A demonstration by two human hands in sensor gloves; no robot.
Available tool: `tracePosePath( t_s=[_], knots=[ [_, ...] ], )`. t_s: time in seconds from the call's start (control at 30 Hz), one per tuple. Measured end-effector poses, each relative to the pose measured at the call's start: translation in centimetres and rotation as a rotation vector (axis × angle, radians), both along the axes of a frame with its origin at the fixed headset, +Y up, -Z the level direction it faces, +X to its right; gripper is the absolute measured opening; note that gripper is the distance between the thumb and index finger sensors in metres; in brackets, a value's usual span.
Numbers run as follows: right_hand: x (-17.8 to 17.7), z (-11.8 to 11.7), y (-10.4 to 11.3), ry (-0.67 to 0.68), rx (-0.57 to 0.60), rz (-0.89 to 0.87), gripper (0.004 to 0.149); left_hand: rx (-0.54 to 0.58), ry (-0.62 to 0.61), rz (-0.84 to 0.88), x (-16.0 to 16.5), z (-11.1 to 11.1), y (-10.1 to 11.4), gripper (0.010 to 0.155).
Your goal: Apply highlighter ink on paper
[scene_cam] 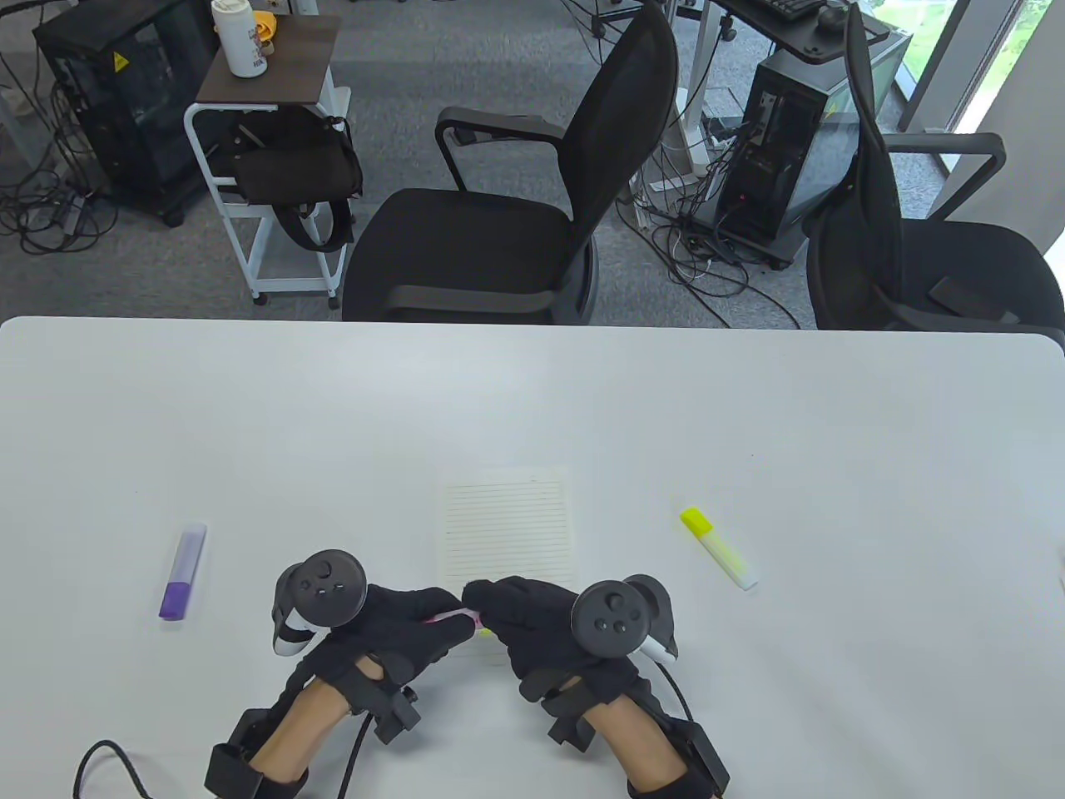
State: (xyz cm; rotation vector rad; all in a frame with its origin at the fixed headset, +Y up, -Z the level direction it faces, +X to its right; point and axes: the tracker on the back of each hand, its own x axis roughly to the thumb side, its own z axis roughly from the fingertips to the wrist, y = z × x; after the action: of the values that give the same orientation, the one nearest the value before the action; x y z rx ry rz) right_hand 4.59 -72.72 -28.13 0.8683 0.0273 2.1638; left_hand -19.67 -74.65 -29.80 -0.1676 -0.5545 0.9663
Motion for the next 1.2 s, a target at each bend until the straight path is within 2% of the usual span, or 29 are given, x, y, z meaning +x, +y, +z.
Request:
tracePosePath(
  t_s=[0.17,0.3,0.47,0.57,0.73,0.83,1.0,1.1,1.2],
  knots=[
    [0.8,-0.4,-0.3,-0.07,-0.003,0.032,0.046,0.059,0.067,-0.148,-0.4,0.2,0.8,0.053],
    [2.5,-1.2,-0.8,-0.112,-0.063,-0.093,0.053,0.102,0.328,-0.279,-3.4,-0.3,1.3,0.05],
    [3.6,-1.7,-0.8,-0.131,-0.081,-0.136,0.054,-0.011,0.583,-0.412,-7.5,-1.3,0.7,0.054],
    [3.5,-1.7,-1.1,-0.125,-0.097,-0.153,0.054,-0.033,0.659,-0.44,-8.6,-1.8,-0.1,0.056],
    [3.3,-1.8,-1.4,-0.114,-0.12,-0.164,0.054,-0.062,0.685,-0.571,-8.2,-2.4,-1.0,0.055],
    [3.2,-1.8,-1.5,-0.11,-0.121,-0.154,0.054,-0.078,0.668,-0.601,-7.9,-2.5,-1.1,0.055],
    [2.9,-1.7,-1.6,-0.099,-0.13,-0.142,0.054,-0.101,0.641,-0.773,-7.0,-2.6,-1.6,0.053],
    [2.8,-1.7,-1.6,-0.09,-0.131,-0.131,0.054,-0.161,0.629,-0.847,-6.6,-2.6,-1.8,0.052],
    [2.7,-1.7,-1.6,-0.085,-0.134,-0.126,0.054,-0.168,0.622,-0.861,-6.6,-2.6,-1.8,0.052]
  ],
)
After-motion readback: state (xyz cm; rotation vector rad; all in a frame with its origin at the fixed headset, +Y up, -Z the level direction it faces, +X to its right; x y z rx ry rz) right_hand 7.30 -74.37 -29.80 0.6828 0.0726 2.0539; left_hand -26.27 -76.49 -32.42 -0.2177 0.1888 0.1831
